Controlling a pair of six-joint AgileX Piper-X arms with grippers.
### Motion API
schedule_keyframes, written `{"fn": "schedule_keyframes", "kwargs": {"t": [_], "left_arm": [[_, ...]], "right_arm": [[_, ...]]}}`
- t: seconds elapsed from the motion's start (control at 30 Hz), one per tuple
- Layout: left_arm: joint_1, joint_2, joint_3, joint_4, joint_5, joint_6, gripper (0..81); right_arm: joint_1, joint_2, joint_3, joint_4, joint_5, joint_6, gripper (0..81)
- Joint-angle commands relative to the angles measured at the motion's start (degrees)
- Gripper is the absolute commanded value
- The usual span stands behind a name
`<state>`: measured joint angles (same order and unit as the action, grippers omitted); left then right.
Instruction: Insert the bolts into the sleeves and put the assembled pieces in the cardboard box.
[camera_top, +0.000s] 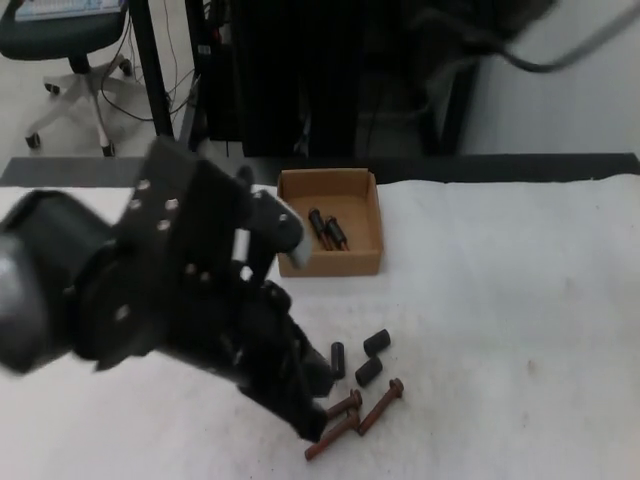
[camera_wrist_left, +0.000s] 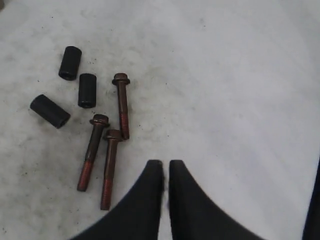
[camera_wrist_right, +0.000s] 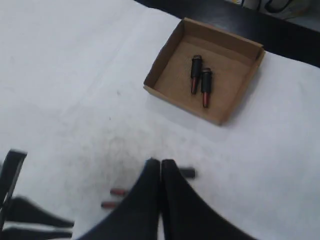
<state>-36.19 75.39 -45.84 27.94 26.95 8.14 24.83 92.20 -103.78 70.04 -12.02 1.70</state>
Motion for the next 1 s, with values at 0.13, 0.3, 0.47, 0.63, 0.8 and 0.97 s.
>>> {"fn": "schedule_keyframes", "kwargs": {"t": [0.13,0.3,0.47,0.63,0.8,0.97], "left_arm": [[-2.05,13.63,-12.96,6.29,-6.17,0.48,32.2],[-3.01,23.14,-23.42,17.10,-10.76,4.37,33.1],[-3.96,30.04,-29.03,24.07,-15.60,6.86,33.1],[-5.18,32.30,-29.21,23.60,-18.39,7.31,33.1],[-6.73,32.72,-29.21,23.84,-18.70,8.28,33.1],[-7.50,33.46,-29.21,23.50,-21.98,9.79,33.1]], "right_arm": [[-2.16,-27.32,28.32,-5.29,-0.34,2.09,0.4],[-2.26,-39.97,41.81,-9.03,-0.34,4.81,0.4],[-2.26,-47.04,50.61,-9.01,-0.34,5.95,0.4],[-2.26,-50.92,54.38,-9.01,-0.34,7.40,0.4],[-2.26,-52.34,54.86,-9.01,-0.45,7.40,0.4],[-2.26,-52.38,54.86,-9.01,-2.26,7.40,0.4]]}}
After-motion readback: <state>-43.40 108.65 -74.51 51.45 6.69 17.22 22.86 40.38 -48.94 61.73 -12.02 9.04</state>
